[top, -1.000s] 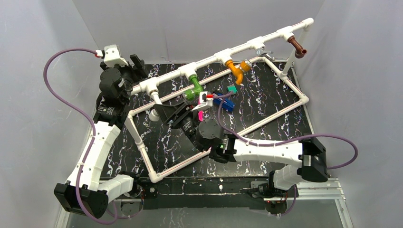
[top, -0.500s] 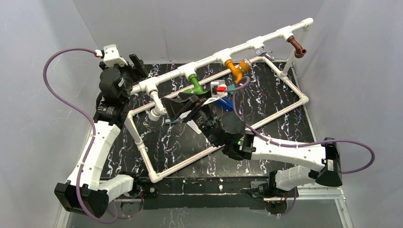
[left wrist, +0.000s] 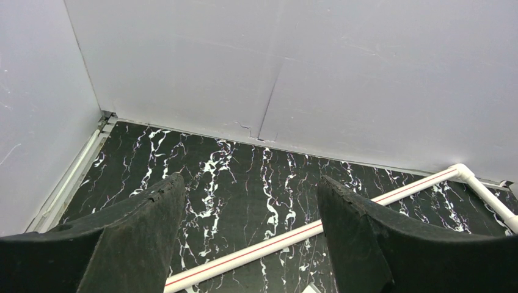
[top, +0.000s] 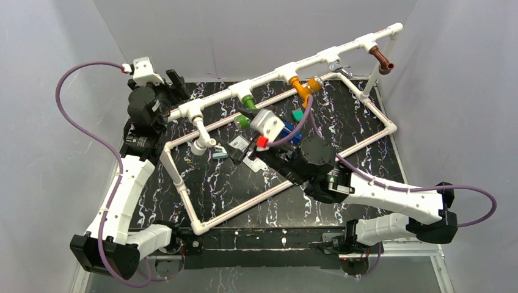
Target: Install the water faucets
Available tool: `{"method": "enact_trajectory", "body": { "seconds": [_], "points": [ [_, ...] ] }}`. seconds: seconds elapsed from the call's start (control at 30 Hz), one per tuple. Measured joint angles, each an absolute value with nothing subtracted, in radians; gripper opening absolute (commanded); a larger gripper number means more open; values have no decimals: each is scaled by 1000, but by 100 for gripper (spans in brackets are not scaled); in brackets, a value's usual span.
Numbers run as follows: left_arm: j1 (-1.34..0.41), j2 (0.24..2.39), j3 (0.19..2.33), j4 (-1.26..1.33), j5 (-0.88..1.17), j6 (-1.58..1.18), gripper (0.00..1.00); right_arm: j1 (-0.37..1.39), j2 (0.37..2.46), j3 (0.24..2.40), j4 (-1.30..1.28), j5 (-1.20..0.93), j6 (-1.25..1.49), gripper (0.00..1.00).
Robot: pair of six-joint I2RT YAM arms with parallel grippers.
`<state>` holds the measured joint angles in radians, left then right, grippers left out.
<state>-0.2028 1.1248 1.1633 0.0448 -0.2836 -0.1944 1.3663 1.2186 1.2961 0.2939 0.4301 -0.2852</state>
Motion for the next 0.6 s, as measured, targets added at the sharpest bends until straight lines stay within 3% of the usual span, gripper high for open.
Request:
{"method": "enact_trajectory", "body": {
  "seconds": [0.3, 0.6],
  "points": [
    [-203, 1125, 1164, 45, -283, -194, 77, 1376, 1202, 1296, 148, 269, -875, 87],
    [-203, 1125, 1164, 45, -284, -194, 77, 1408, 1293, 1288, 113, 359, -1463, 86]
  ]
}}
